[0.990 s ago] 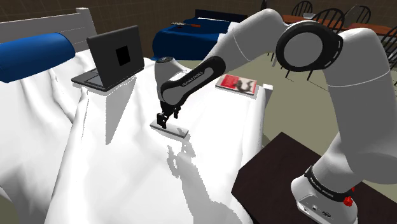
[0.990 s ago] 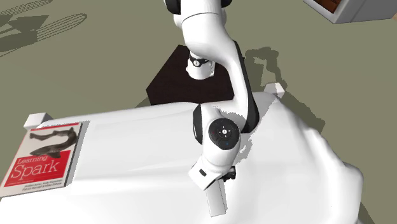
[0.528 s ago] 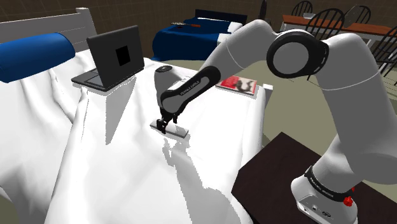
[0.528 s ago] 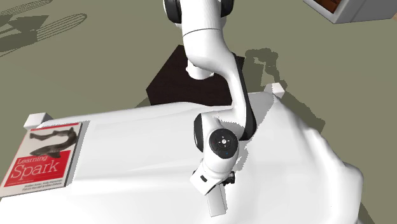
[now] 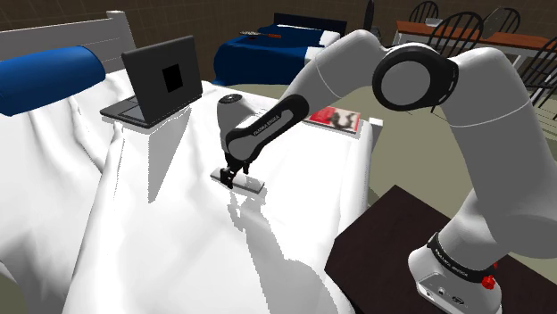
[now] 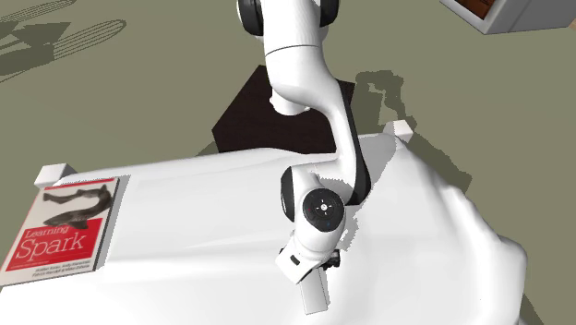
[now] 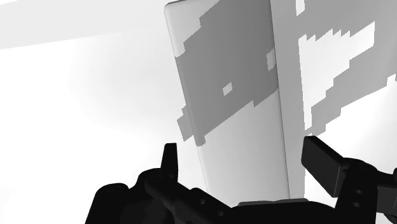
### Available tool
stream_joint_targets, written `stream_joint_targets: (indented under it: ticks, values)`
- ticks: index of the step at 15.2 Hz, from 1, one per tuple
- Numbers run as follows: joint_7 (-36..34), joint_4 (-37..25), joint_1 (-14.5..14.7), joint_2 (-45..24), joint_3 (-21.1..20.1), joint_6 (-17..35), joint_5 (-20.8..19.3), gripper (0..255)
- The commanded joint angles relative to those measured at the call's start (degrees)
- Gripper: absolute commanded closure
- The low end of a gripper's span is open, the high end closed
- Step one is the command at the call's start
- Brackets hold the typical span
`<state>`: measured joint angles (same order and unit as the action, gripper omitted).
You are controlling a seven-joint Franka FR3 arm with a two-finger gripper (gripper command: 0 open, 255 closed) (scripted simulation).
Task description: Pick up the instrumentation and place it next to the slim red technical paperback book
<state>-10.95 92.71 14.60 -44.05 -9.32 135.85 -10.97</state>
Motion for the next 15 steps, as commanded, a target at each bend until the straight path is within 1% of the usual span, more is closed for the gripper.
stream_joint_targets:
  ticks: [1, 10, 15]
  values:
    - [0.0, 0.0, 0.0, 0.0, 0.0, 0.0, 0.0, 255]
    - [0.0, 0.0, 0.0, 0.0, 0.0, 0.0, 0.0, 255]
    - [0.3, 0.5, -0.3, 2.8, -0.4, -2.3, 0.5, 255]
